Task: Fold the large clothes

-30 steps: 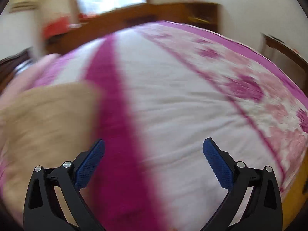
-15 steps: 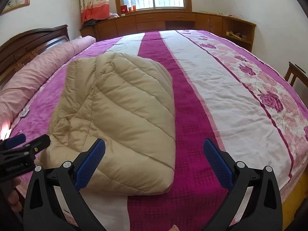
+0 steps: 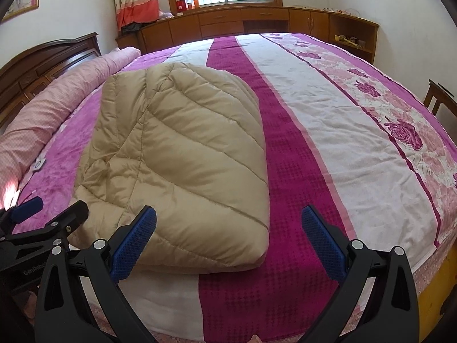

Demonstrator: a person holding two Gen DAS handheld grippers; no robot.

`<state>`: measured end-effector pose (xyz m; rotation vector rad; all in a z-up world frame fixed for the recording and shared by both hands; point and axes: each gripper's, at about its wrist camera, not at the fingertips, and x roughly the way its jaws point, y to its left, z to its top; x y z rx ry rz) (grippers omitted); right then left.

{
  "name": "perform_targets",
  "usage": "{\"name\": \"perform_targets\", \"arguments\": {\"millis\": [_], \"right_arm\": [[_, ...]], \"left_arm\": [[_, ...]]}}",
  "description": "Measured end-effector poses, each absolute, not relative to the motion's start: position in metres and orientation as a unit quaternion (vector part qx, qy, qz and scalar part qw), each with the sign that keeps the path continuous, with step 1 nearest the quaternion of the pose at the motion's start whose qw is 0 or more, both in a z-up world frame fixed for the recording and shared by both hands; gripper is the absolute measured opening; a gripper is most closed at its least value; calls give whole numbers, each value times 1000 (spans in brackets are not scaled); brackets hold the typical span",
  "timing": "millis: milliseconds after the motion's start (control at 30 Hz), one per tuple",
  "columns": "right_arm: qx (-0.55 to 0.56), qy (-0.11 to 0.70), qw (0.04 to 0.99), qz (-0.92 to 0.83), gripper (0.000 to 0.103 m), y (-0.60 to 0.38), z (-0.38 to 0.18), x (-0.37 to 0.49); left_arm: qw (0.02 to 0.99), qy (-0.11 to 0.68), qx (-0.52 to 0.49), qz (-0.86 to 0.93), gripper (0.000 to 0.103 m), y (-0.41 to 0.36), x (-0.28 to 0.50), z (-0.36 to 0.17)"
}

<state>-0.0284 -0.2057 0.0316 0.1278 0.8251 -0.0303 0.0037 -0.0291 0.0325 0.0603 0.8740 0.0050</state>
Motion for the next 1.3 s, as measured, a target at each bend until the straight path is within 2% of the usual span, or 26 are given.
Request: {"name": "perform_targets", "arguments": {"millis": [1300], "right_arm": [[55,395,917,-29,98,-203,35,-35]], "left_arm": [[900,434,25,-1,99,-27,5,27]]}}
